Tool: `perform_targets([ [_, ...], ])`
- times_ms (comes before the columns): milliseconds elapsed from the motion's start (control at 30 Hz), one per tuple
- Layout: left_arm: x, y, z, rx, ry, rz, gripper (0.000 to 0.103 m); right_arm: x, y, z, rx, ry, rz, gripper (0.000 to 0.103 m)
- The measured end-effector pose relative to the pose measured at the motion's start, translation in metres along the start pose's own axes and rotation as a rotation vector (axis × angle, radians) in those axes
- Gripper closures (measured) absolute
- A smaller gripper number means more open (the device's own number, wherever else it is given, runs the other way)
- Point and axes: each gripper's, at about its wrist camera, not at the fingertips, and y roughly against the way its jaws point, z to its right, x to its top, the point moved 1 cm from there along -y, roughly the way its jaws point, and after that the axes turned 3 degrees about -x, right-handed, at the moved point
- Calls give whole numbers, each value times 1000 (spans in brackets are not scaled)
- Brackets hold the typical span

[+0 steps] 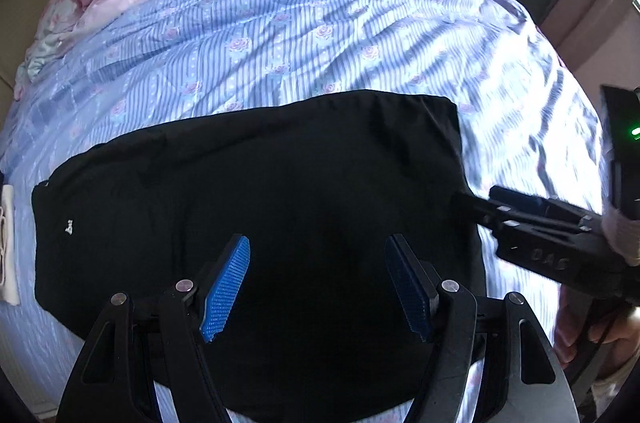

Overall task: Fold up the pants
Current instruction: 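Lift the gripped edge with both grippers and fold it over the shorts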

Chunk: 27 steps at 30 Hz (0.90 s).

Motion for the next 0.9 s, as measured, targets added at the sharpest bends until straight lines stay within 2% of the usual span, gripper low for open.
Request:
perform_targets([
  [200,-2,-16,3,13,-11,-26,34,-9,-27,16,44,-66,-41,41],
  [367,-5,-33,6,-20,43,-68,34,-13,-33,28,129,-95,-58,42],
  [467,-3,-42,12,-26,42,-85,34,-10,-43,32,155,-91,-75,42],
  [567,-1,-48,18,-22,25,-91,34,-7,-49,28,140,-110,-67,41],
  [667,2,-49,22,-22,23,-97,34,-9,-51,19,89,-93,-45,41],
  [700,3,-50,23,-21,21,-97,34,-10,-49,19,64,-87,-41,46],
  [733,4,-50,24,-20,17,-94,34,-10,-48,17,28,-73,-37,58],
  [767,6,-50,26,-22,7,-91,34,-10,-47,17,14,-66,-35,64],
  [833,13,-49,28,-28,-7,-74,35,-9,-44,26,38,-98,-36,82],
  [900,26,-47,32,-51,-12,-49,36,-9,-44,38,81,-161,-44,85],
])
